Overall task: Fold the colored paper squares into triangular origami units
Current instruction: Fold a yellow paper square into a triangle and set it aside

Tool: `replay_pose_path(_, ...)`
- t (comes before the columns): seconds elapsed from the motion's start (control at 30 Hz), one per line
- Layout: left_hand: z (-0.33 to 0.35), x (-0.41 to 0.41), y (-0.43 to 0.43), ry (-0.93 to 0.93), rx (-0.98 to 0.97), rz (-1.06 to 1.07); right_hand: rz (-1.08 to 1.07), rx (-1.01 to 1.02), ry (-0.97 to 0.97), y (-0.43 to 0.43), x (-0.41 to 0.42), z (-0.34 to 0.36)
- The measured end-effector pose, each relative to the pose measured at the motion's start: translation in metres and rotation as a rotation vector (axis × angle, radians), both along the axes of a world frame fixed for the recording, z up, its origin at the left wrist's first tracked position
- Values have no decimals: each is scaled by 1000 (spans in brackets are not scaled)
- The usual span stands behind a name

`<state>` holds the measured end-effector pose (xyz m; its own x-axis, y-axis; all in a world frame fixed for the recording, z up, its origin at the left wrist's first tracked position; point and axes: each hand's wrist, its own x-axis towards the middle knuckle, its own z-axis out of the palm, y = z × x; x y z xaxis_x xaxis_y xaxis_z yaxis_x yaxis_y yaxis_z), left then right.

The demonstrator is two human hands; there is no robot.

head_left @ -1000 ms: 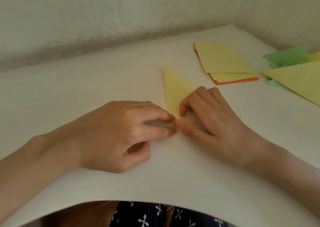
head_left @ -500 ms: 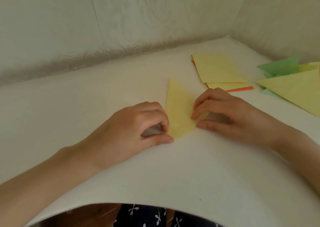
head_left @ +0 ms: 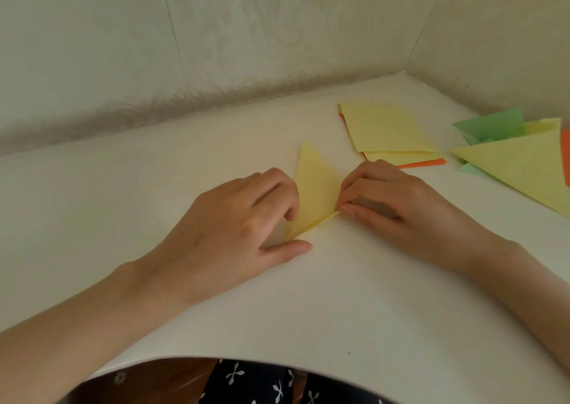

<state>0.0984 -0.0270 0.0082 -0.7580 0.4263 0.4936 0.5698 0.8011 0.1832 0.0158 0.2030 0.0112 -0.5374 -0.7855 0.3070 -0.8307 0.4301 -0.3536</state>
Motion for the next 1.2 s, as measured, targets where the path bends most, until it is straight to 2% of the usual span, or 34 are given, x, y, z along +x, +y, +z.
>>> replay_pose_path(0.4, -4, 1, 5, 14, 23, 71, 88, 22, 105, 0, 2, 4)
replay_pose_path(0.63, -6, 1, 1, -168, 180, 173, 76, 34, 178, 6, -1, 4)
replay_pose_path(0.83, -10, -1, -1, -374, 436, 225, -43, -24, 63, 3, 0, 1)
replay_pose_path(1.03, -3, -3, 1, -463, 499, 241, -267, -69, -101, -10, 5, -3)
replay_pose_path(1.2, -5, -10, 4, -445, 431, 271, -325, -35, -91, -17, 8, -5)
